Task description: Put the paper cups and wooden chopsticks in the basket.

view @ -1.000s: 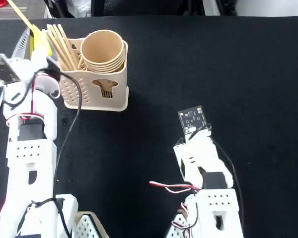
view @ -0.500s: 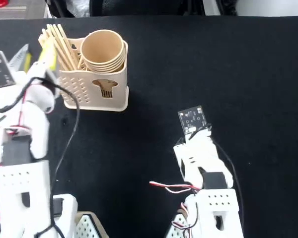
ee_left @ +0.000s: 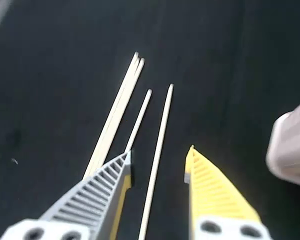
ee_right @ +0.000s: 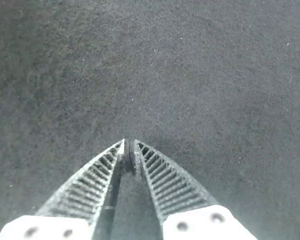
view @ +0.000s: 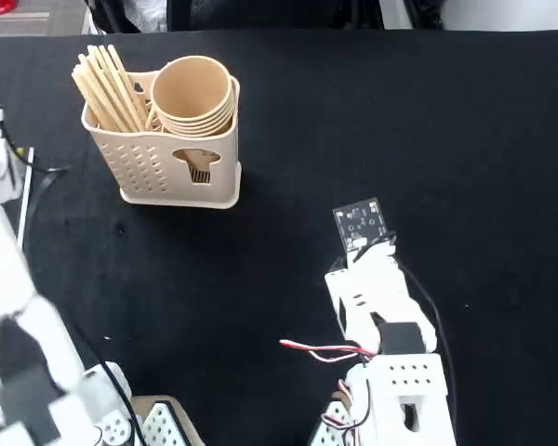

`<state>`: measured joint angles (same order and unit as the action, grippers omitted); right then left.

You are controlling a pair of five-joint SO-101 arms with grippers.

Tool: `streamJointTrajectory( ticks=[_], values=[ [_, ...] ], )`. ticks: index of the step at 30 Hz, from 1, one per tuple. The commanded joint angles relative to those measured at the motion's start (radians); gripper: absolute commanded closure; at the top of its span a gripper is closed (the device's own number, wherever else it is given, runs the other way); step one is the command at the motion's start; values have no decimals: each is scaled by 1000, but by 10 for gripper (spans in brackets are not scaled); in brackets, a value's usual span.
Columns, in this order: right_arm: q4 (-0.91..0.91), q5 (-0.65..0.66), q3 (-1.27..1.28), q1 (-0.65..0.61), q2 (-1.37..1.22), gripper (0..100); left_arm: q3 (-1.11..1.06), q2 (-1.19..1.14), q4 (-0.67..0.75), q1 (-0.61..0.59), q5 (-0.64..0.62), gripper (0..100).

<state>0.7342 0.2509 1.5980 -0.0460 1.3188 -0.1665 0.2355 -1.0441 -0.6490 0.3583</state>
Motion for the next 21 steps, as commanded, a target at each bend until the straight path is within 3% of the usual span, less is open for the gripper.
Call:
streamJointTrajectory(
  ticks=[1,11,21],
  values=[
    [-9,3,-36,6,13,986,157,-222,-12,-35,35,819],
    [-8,3,-36,6,13,986,613,-836,-49,-12,35,819],
    [-8,3,-36,6,13,986,1391,-1372,-411,42,37,821]
  ],
)
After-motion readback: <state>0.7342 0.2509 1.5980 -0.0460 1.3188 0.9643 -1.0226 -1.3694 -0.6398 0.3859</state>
